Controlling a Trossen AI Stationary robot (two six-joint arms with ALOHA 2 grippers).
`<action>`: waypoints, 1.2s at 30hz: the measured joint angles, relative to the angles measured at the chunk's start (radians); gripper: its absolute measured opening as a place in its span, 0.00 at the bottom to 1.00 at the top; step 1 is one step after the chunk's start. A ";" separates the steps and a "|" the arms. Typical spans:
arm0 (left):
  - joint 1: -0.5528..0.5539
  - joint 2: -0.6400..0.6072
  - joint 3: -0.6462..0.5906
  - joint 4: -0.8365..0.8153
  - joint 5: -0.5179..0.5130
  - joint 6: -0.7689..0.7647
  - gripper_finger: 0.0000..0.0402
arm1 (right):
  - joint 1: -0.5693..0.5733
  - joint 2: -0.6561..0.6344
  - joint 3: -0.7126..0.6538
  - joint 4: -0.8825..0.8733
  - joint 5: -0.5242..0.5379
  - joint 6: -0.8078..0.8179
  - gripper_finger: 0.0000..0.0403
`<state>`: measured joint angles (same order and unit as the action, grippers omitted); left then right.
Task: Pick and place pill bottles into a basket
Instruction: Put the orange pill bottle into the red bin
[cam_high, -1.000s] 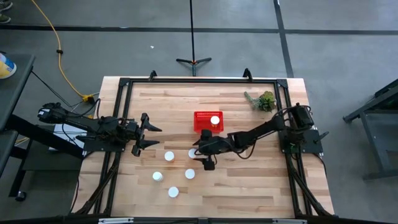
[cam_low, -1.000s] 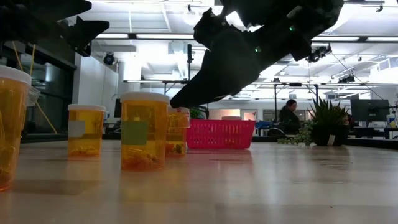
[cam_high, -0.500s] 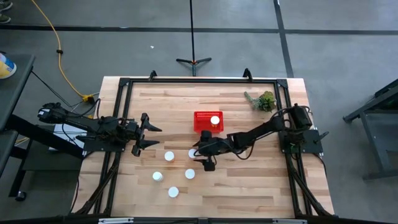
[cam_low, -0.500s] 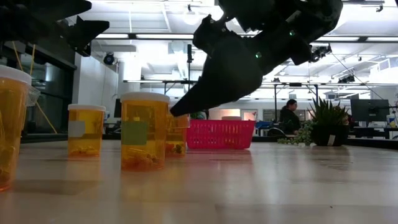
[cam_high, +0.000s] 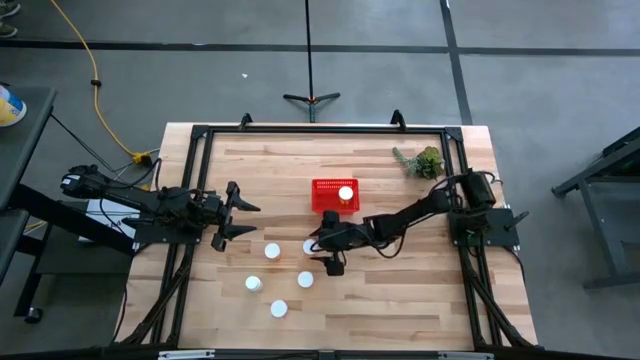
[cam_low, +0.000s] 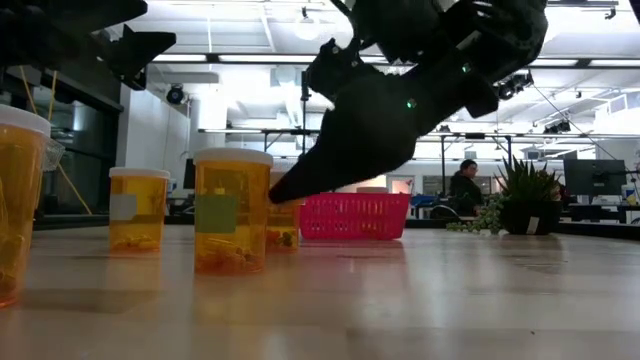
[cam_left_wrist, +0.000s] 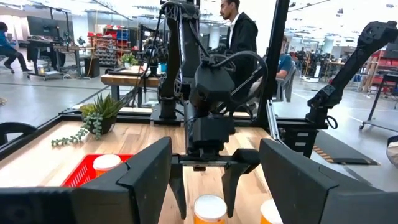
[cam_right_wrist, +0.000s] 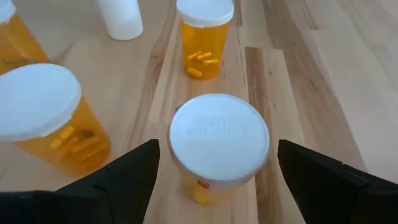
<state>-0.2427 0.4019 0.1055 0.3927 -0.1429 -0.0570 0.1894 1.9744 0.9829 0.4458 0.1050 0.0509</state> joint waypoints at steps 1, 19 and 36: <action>0.000 0.000 0.000 0.000 0.000 0.000 0.69 | -0.001 0.008 0.000 0.018 -0.001 0.000 0.79; 0.000 0.000 0.000 -0.002 0.000 0.000 0.69 | -0.004 0.017 0.000 0.045 -0.003 0.020 0.79; 0.000 0.000 0.000 -0.002 0.000 0.000 0.69 | -0.006 0.017 0.000 0.045 -0.008 0.027 0.58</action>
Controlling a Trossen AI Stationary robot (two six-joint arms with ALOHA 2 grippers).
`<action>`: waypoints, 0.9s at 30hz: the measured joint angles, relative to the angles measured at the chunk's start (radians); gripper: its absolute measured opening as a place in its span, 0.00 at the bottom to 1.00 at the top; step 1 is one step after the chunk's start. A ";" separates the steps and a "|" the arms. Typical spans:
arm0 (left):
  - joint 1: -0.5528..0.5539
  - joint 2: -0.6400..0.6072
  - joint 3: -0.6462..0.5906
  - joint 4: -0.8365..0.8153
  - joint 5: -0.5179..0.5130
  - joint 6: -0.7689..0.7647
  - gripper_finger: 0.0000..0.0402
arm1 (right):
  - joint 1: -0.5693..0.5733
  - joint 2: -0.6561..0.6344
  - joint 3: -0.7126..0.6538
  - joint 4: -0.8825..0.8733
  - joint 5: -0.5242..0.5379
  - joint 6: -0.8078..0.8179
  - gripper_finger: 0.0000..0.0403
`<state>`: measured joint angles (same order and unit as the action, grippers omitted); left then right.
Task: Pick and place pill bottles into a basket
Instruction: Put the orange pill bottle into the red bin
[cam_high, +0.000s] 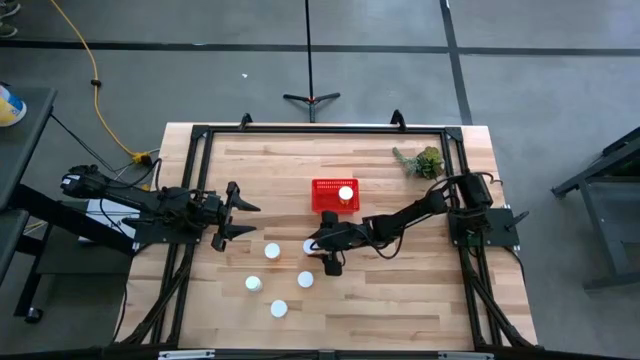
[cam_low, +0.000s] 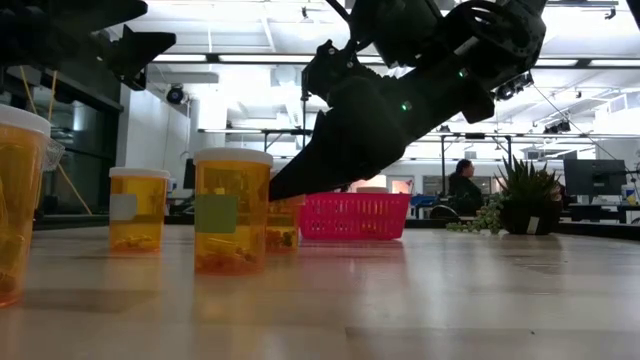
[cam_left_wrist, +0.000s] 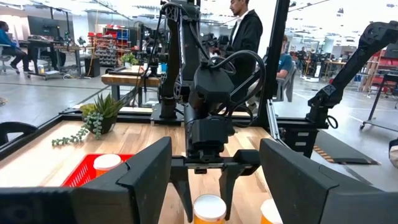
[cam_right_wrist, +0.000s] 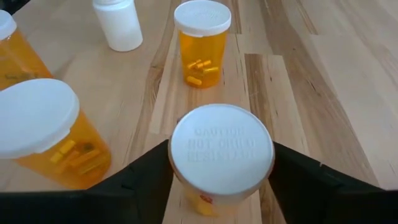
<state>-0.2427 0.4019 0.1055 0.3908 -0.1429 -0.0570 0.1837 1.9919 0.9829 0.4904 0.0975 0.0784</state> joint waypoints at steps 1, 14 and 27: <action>0.000 0.000 0.000 0.000 0.000 0.000 0.69 | 0.000 0.000 0.000 0.000 0.000 0.000 0.56; 0.000 0.000 0.000 0.000 0.000 0.000 0.69 | -0.014 -0.005 0.000 -0.001 0.000 0.033 0.52; 0.000 0.000 0.000 -0.001 0.000 0.000 0.69 | -0.066 -0.234 0.000 -0.171 0.017 -0.013 0.51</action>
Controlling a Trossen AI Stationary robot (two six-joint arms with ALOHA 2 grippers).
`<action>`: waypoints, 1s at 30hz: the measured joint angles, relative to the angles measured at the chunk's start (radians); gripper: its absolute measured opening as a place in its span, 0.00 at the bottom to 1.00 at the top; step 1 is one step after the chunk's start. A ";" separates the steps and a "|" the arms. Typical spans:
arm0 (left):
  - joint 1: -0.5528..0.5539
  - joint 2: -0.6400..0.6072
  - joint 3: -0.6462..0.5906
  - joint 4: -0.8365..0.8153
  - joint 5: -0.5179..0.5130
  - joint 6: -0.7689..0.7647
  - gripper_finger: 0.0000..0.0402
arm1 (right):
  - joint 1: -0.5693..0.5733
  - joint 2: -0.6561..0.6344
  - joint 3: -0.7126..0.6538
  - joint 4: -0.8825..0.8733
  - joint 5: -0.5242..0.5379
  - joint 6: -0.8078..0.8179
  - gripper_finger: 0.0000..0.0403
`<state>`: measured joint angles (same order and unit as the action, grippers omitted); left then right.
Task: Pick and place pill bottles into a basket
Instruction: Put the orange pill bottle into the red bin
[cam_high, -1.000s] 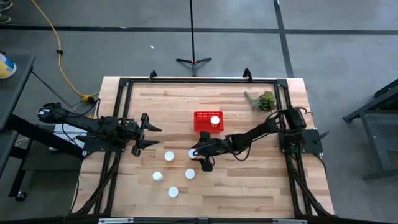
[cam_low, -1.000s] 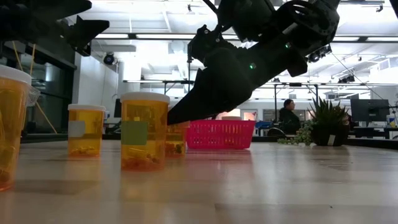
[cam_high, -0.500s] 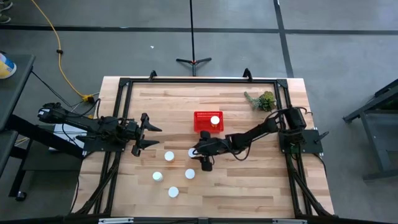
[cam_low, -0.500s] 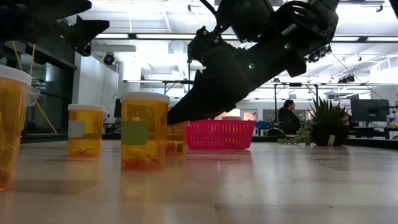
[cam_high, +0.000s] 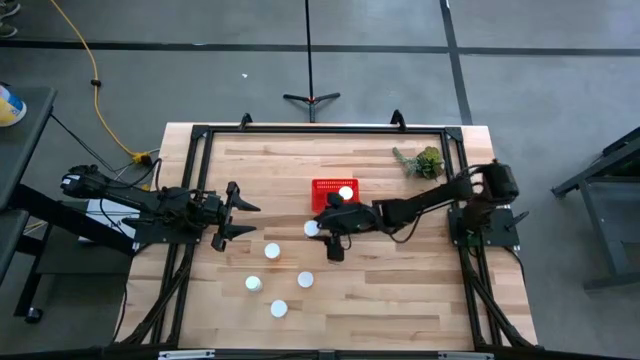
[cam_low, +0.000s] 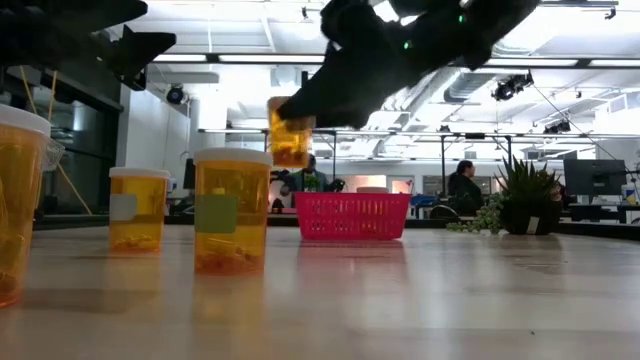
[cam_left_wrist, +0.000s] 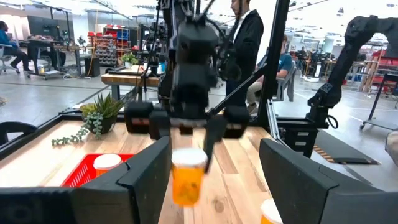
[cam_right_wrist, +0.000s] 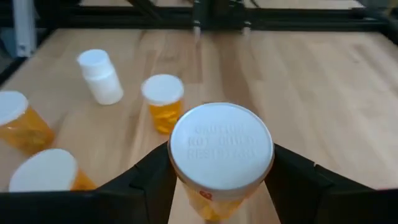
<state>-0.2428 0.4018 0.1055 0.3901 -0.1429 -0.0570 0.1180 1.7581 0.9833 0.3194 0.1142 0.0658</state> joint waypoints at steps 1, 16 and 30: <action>0.000 0.000 0.000 0.000 0.000 0.000 0.69 | -0.005 -0.021 0.000 -0.032 0.014 -0.002 0.51; 0.000 0.000 0.000 0.000 0.000 0.000 0.69 | -0.144 -0.084 -0.001 -0.176 0.149 -0.015 0.51; 0.000 0.000 0.000 -0.004 0.000 0.000 0.69 | -0.167 -0.082 -0.001 -0.263 0.219 0.058 0.51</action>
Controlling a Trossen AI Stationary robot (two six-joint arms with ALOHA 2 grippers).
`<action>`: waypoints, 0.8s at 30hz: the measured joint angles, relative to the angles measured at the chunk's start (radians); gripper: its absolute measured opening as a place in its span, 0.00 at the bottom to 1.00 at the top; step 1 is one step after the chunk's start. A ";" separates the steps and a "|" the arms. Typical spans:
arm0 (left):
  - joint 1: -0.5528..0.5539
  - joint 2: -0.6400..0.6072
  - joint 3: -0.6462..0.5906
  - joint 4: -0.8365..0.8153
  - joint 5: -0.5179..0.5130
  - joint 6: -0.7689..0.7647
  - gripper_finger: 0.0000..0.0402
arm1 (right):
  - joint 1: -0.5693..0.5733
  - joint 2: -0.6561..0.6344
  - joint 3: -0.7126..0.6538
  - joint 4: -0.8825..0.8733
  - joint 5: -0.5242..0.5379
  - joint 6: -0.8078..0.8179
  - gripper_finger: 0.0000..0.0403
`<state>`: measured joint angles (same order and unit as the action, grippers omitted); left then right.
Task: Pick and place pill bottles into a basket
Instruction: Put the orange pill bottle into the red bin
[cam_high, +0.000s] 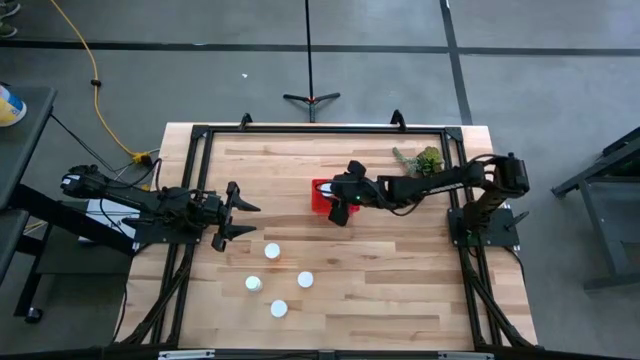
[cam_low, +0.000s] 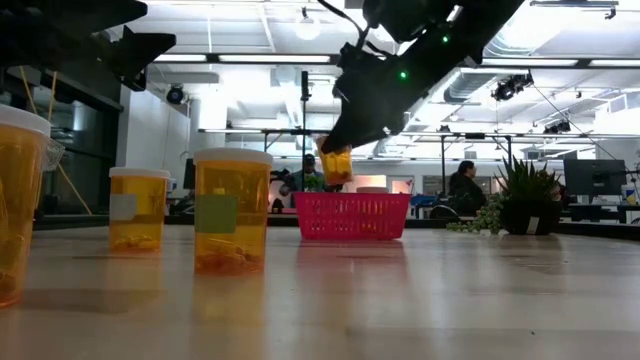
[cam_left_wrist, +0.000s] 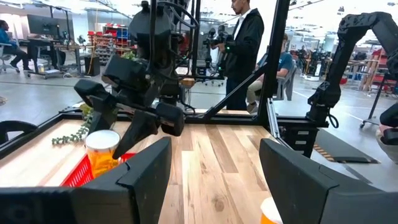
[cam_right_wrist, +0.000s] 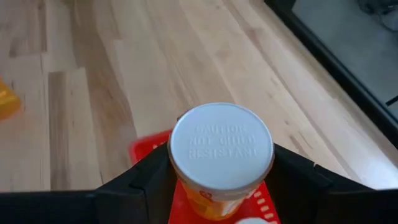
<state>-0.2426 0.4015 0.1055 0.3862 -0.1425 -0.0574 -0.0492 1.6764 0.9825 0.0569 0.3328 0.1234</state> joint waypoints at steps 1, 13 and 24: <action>0.000 0.000 0.000 0.000 0.000 0.000 0.69 | 0.003 0.004 0.000 0.012 0.008 0.003 0.51; 0.000 0.000 0.000 0.006 0.000 0.000 0.69 | -0.026 0.008 -0.221 0.471 -0.014 0.041 0.51; 0.000 0.000 0.000 0.007 0.000 0.000 0.69 | -0.031 0.008 -0.246 0.483 -0.099 0.008 0.51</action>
<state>-0.2428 0.4015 0.1055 0.3935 -0.1429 -0.0570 -0.0797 1.6848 0.7364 0.5397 0.2335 0.1318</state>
